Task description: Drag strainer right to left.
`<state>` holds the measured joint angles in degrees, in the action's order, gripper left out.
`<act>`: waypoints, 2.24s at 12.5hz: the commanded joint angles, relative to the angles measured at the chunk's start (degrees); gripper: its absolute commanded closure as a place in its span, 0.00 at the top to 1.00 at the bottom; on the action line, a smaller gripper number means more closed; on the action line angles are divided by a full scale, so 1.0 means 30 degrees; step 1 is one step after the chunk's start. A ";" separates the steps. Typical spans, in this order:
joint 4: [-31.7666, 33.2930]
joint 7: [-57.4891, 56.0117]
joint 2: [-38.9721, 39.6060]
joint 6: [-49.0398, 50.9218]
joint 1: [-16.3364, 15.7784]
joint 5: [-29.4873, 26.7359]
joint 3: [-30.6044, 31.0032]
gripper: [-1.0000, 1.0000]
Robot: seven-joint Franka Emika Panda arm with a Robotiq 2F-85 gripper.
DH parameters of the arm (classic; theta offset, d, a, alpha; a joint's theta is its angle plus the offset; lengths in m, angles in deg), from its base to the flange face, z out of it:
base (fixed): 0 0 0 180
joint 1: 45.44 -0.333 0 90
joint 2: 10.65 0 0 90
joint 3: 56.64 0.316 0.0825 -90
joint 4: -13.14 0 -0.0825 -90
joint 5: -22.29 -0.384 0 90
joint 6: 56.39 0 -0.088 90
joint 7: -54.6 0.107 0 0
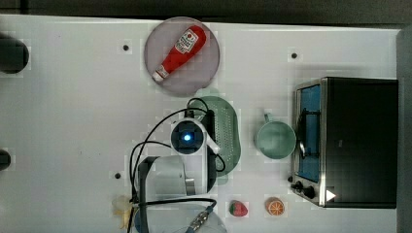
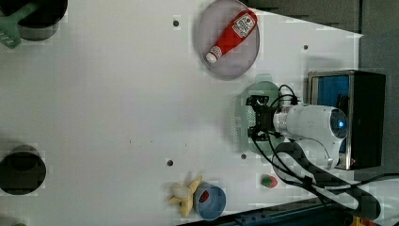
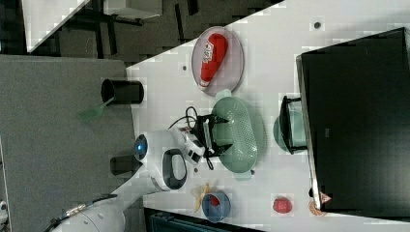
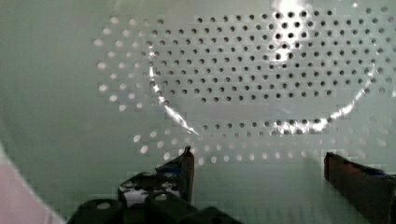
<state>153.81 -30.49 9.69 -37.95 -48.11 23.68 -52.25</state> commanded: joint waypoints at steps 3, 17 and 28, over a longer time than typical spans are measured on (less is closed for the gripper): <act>-0.0248 0.2587 0.0146 0.0237 -0.0975 -0.0050 0.1267 1.00; -0.3762 0.7304 0.2236 0.1882 -0.4859 -0.0428 0.2167 1.00; -0.8224 1.1361 0.4921 0.2911 -0.7924 -0.0433 0.2170 1.00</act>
<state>128.52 0.17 25.72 -30.01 -70.48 22.27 -46.99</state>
